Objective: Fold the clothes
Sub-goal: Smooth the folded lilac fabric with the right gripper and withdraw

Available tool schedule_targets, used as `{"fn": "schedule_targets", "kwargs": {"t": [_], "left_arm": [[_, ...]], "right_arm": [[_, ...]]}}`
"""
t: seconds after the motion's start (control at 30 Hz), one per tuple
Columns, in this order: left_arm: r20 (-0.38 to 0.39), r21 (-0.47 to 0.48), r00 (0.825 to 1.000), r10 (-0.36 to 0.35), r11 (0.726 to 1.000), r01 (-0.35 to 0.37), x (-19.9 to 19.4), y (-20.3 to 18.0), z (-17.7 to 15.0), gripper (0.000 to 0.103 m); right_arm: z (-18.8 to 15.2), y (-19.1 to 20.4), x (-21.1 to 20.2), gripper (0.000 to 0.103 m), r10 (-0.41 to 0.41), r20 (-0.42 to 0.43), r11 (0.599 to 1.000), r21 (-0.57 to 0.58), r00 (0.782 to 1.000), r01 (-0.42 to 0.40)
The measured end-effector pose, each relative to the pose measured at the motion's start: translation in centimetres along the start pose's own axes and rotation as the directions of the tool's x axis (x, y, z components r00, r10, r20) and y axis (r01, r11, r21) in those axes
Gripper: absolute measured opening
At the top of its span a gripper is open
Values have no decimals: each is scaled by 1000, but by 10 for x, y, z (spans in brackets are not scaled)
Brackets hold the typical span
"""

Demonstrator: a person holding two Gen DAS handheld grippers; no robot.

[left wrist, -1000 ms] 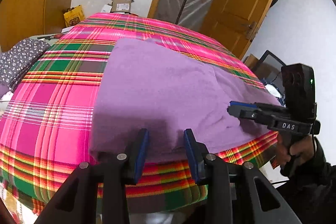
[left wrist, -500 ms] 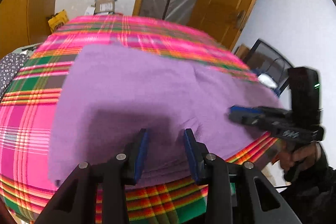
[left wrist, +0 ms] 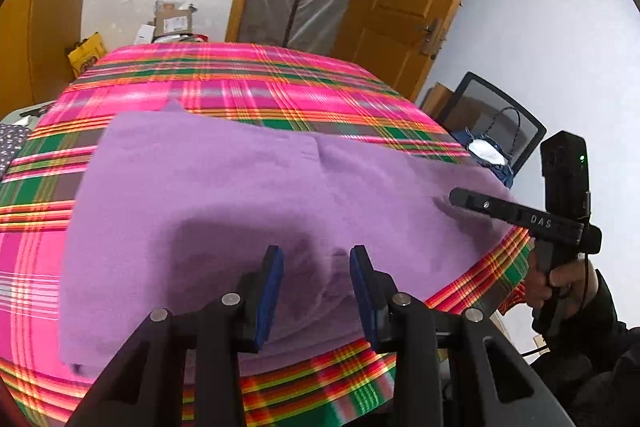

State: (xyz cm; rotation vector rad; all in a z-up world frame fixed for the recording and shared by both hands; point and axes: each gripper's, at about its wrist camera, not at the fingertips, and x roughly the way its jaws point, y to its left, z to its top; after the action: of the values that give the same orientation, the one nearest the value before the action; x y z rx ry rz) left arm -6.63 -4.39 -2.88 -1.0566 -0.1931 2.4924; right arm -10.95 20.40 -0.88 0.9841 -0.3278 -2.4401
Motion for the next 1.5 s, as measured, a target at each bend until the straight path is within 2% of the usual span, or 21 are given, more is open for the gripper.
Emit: {"fn": "schedule_targets", "kwargs": {"t": [0.23, 0.4, 0.63, 0.83, 0.9, 0.97, 1.27, 1.5], "left_arm": [[-17, 1, 1000, 1, 1000, -1, 7, -5, 1, 35], [-9, 8, 1000, 2, 1000, -2, 7, -10, 5, 35], [-28, 33, 999, 16, 999, -15, 15, -26, 14, 35], [-47, 40, 999, 0, 999, 2, 27, -40, 19, 35], [-55, 46, 998, -2, 999, 4, 31, -44, 19, 35], [-65, 50, 998, -2, 999, 5, 34, -47, 20, 35], [-95, 64, 995, -17, 998, 23, 47, -62, 19, 35], [-120, 79, 992, -34, 996, 44, 59, -73, 15, 35]], "right_arm": [[-8, -29, -19, 27, -88, 12, 994, 58, 996, 88], [-10, -46, -33, 27, -178, 20, 980, 91, 984, 175], [-13, -55, -51, 29, -269, 41, 961, 81, 962, 265], [-19, -65, -66, 31, -304, 52, 950, 95, 951, 298], [-21, -69, -70, 38, -314, 55, 946, 105, 948, 308], [-23, -74, -74, 39, -322, 56, 942, 117, 945, 314], [-28, -94, -90, 40, -354, 62, 928, 147, 933, 342], [-35, -125, -118, 40, -379, 79, 905, 239, 922, 351]]}}
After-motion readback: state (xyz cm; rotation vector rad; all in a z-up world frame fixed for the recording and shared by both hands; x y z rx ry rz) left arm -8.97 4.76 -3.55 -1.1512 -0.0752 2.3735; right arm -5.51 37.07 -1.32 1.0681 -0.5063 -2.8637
